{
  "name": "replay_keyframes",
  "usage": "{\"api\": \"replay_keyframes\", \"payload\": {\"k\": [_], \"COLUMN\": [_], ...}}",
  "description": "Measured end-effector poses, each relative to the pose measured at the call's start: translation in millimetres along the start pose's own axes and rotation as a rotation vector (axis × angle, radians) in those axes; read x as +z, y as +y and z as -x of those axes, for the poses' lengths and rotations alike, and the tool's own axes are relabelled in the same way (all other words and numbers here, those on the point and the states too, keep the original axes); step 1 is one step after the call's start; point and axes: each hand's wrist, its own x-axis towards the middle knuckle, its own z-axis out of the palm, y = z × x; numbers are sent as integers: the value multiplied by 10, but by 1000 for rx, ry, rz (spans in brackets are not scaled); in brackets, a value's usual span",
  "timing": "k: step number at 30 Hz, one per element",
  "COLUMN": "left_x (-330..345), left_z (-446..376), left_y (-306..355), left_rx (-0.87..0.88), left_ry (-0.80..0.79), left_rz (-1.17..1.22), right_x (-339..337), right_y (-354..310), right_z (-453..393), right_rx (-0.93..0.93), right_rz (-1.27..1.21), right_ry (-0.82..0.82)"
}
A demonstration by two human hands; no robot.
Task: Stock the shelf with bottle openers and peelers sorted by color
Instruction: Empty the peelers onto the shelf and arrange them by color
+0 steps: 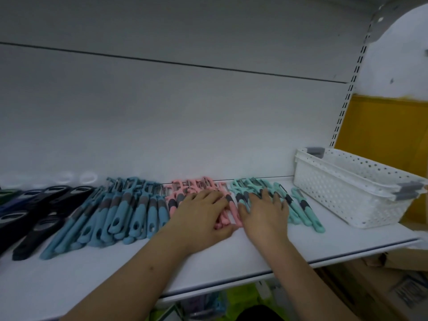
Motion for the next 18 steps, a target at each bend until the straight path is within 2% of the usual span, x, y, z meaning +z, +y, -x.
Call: {"api": "replay_keyframes", "payload": {"k": [5,14,18], "left_x": [-27,-24,-16], "left_z": [3,21,12], "left_y": [8,13,6], "left_rx": [25,27,18], "left_ry": [-94,-114,-133], "left_rz": [15,-3,-17], "right_x": [7,19,19], "right_y": [72,23,12], "right_z": [-29,-23,-1], "right_rx": [-60,-87,-131], "right_rz": [-104,-94,-209], "right_ry": [55,93,175]}}
